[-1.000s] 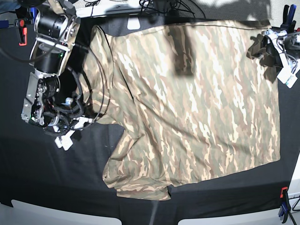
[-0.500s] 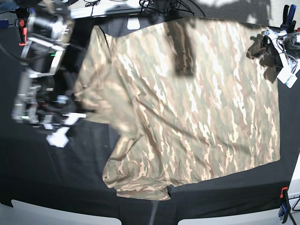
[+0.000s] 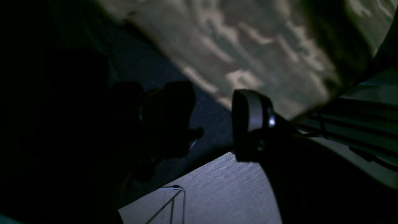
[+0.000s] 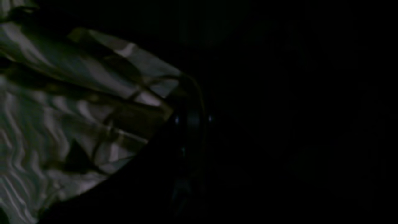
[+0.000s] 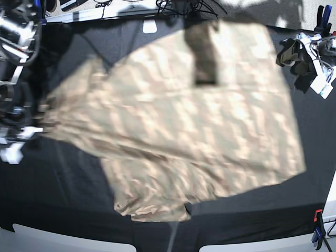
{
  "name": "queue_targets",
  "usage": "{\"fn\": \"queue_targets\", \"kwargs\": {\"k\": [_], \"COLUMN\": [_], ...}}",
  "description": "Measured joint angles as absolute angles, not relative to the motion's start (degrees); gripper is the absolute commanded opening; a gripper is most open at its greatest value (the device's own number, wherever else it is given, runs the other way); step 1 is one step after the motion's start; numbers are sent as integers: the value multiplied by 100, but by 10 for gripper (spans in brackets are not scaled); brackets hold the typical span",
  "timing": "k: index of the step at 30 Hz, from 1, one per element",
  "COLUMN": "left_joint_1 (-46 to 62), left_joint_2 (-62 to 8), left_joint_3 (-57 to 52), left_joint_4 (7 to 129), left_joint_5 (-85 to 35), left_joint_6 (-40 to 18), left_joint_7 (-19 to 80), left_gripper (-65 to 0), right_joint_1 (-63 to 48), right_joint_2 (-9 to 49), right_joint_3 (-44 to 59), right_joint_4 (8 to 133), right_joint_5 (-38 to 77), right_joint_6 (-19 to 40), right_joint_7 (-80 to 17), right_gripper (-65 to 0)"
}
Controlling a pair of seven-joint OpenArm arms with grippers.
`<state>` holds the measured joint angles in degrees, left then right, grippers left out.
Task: Layout the t-shirt on the table in an organized manner, then fold the t-shirt properly
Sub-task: 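Drag the shirt with the right gripper away from the left gripper, releasing left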
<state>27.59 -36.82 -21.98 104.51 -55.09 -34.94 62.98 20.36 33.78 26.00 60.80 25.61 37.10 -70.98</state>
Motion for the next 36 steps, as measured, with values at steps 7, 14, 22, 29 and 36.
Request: {"fn": "queue_targets", "kwargs": {"k": [7,14,22,29,36], "left_joint_1": [2759,2759,2733,2689,2062], "left_joint_2": [-3682,-3616,-3229,-3271,-3269], "left_joint_3": [-2198,-2198,-2198,-2198,-2213], "left_joint_4": [10451,10453,11808,13439,13312], "left_joint_5": [-5509,-6058,-7078,-6101,-4915], "left_joint_6": [-3494,-3627,-3966,-4016,-3280], "left_joint_7": [6296,6296,6864,5972,5470], "left_gripper": [-323,-330,-350,-350,-350], "right_joint_1": [1824,1229,952,952,952], "right_joint_2": [3820,3854,3887,3712,3699], "right_joint_3": [3605,4530,5037,5037,4912], "right_joint_4": [6080,6080,6080,6080,6080], "right_joint_5": [2534,2108,2731,2982,3002], "right_joint_6": [3710,3710,3739,3946,3951], "right_joint_7": [-7109,-7116,-7135,-7105,-7105], "right_gripper": [-650,-650,-650,-650,-448]}}
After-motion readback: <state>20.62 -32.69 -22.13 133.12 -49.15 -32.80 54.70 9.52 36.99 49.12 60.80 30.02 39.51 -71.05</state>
